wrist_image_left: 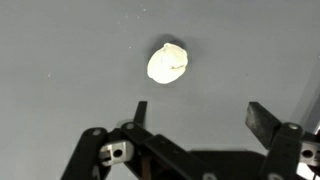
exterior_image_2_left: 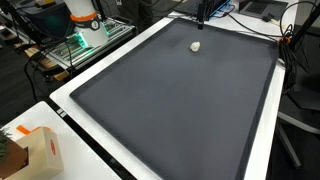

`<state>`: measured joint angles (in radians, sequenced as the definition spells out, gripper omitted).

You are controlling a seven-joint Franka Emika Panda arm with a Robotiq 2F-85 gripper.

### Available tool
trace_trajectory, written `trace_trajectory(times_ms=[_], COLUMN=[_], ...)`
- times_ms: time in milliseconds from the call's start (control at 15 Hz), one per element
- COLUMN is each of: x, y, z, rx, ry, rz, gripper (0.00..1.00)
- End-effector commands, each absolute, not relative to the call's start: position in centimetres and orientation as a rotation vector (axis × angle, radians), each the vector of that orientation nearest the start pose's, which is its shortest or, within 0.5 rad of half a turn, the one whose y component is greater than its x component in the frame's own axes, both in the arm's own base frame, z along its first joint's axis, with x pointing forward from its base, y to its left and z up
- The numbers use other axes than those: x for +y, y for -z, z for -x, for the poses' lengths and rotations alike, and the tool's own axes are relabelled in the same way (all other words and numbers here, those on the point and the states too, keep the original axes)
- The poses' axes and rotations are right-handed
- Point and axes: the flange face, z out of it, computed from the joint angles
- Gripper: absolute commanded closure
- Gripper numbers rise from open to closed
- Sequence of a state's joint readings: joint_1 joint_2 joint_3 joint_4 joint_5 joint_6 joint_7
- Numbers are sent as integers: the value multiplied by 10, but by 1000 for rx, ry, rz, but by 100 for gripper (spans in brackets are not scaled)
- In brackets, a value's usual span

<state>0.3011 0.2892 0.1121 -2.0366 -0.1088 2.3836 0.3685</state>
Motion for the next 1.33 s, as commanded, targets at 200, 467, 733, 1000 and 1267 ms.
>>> trace_trajectory(times_ms=[200,467,733,1000,1267], x=[223,225,224,223,223], y=[-353,-361,-370,-325,-276], z=[-540,-545,-543,-544,-545], rx=[13,8,26,35,59], ry=[44,59,52,-58,-126], rz=[3168,3179,3184,3179,3170], gripper=[0,0,0,0,0])
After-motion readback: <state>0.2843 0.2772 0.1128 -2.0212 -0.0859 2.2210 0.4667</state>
